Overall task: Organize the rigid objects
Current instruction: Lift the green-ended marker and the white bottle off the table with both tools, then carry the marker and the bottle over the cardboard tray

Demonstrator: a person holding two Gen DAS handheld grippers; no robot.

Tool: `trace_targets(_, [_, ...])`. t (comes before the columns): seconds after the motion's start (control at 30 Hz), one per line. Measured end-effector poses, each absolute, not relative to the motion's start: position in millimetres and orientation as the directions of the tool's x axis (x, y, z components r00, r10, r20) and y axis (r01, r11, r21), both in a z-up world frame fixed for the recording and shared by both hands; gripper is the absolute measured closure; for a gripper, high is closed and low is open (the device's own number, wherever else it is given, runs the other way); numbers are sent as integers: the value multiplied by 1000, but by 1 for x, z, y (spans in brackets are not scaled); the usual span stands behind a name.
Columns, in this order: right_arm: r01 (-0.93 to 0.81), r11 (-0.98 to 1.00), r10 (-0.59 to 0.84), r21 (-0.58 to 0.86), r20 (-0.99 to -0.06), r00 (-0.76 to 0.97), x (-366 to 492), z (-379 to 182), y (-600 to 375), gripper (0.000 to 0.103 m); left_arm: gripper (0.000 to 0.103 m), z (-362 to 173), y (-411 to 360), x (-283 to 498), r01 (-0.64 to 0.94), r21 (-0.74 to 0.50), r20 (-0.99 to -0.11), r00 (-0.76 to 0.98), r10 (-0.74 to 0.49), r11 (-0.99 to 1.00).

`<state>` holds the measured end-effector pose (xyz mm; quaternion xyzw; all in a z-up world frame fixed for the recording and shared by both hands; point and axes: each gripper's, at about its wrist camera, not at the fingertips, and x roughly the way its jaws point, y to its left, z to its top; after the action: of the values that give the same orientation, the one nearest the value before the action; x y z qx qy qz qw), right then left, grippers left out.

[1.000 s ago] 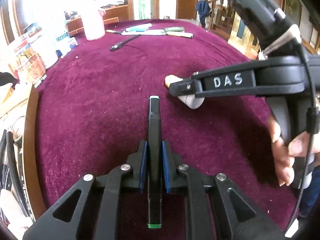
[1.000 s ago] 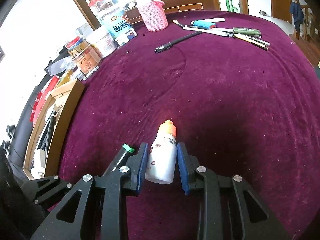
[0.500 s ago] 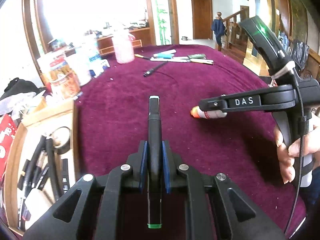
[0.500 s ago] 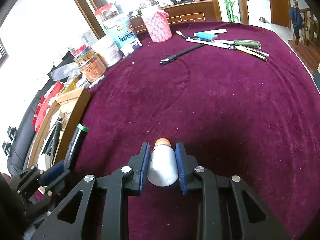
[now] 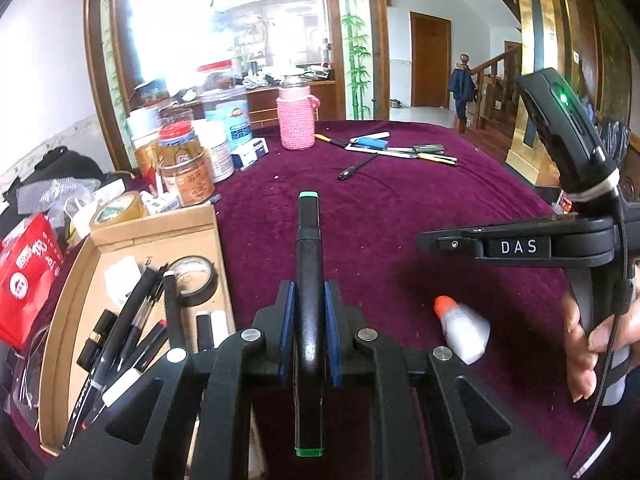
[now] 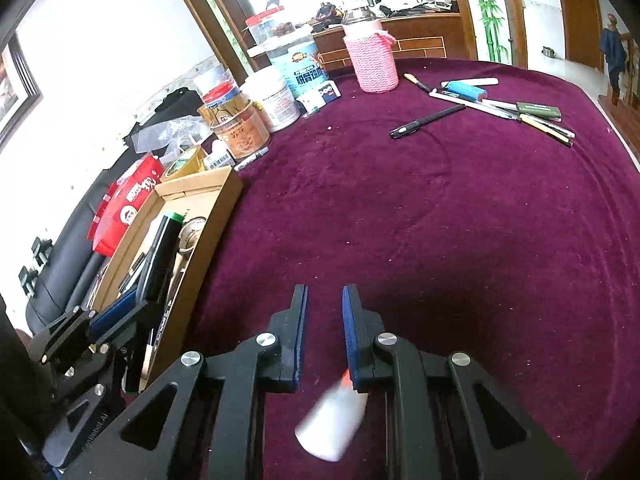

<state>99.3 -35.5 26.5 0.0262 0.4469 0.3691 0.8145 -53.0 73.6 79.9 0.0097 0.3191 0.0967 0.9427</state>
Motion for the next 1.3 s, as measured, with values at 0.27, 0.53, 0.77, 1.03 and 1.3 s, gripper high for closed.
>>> trace_targets(0.27, [-539, 735, 596, 411, -771, 225, 99, 4, -44, 87, 91, 78, 87, -61, -192, 51, -610, 771, 182, 980])
trace_targets(0.53, [-473, 731, 608, 491, -784, 125, 79, -16, -63, 74, 91, 79, 92, -58, -193, 26, -608, 776, 169, 981])
trace_targets(0.77, [-546, 729, 571, 413, -807, 152, 64, -17, -34, 80, 91, 83, 95, -63, -203, 26, -599, 781, 178, 979])
trace_targets(1.03, [-606, 693, 607, 390, -769, 200, 51, -1, -30, 80, 91, 90, 113, -70, -242, 3, -581, 789, 198, 970])
trace_targets(1.3, [-651, 630, 683, 424, -702, 203, 44, 35, -5, 80, 91, 99, 144, -83, -308, -18, -559, 792, 246, 951])
